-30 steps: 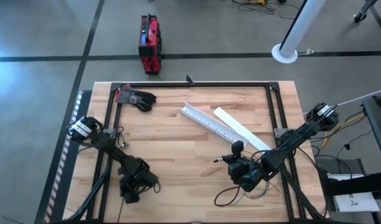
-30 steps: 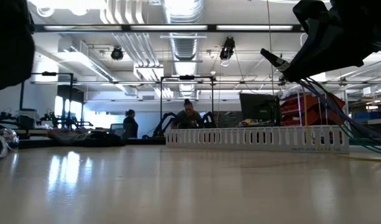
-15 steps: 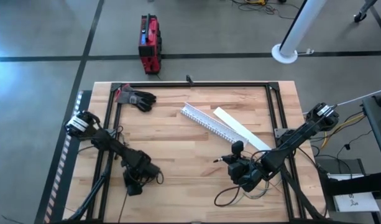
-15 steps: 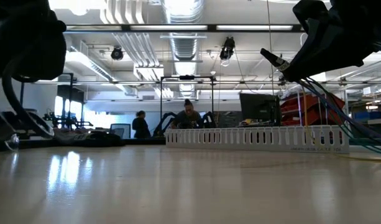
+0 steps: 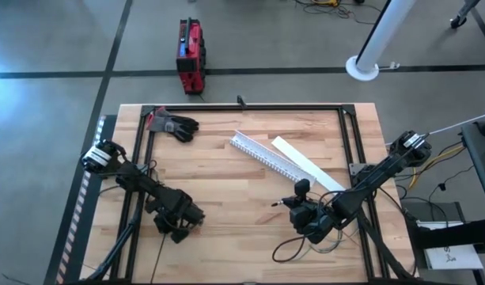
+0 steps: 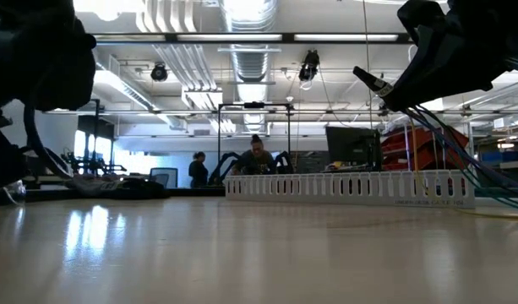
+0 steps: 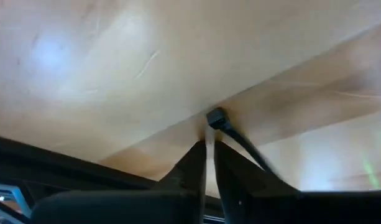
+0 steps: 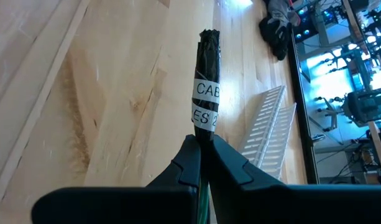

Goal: Ziptie cables
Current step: Wrap the cables together using the zip tie

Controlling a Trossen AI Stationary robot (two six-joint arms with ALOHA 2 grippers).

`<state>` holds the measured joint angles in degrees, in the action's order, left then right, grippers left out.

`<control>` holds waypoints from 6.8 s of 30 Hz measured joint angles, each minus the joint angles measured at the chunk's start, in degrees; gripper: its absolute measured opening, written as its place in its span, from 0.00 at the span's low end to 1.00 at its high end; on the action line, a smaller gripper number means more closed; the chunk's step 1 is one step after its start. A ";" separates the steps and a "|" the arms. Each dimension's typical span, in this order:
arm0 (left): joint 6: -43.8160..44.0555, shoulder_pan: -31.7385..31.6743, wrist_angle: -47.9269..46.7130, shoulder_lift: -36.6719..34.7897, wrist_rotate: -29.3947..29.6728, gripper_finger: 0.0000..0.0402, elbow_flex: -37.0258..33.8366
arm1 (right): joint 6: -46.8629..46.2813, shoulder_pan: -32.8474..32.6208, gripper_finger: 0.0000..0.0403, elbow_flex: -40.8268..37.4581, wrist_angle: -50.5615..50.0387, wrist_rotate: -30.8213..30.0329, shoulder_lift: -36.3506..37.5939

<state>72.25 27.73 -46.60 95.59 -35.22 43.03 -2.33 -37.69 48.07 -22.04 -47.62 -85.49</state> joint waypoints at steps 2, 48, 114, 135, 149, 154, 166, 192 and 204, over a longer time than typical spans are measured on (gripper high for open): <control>0.13 0.00 0.02 -0.09 -0.28 0.11 0.74 | 0.00 0.00 0.00 0.00 0.02 0.00 0.00; -30.90 -20.44 10.82 2.86 41.63 0.00 16.63 | 6.37 2.30 0.00 0.02 1.78 0.01 0.02; -58.65 -20.35 68.90 18.36 54.82 0.13 8.65 | 1.69 2.45 0.00 -0.61 11.65 9.11 3.54; -62.95 -19.52 69.45 16.78 57.07 0.00 8.41 | 2.68 2.35 0.00 -0.63 9.98 9.07 3.67; -66.65 -15.99 65.60 -1.35 58.65 0.00 8.52 | -1.08 2.49 0.00 -2.11 10.05 8.54 3.82; -68.37 -14.65 65.06 -8.65 58.70 0.00 8.43 | 0.48 2.83 0.00 -3.14 16.05 8.48 3.82; -70.88 -7.38 67.84 -21.68 58.72 0.00 8.10 | 10.00 7.23 0.00 -9.18 42.67 4.10 3.82; -53.21 -8.24 85.62 -7.61 72.03 0.00 -13.13 | 14.71 8.33 0.00 -11.89 46.04 13.96 3.39; -51.75 -8.44 101.20 7.57 73.67 0.00 -16.94 | 27.50 20.37 0.00 -9.74 76.21 39.18 -15.83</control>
<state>20.50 19.28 54.59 103.16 38.46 26.09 25.17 -17.33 38.34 54.16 -8.44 -101.32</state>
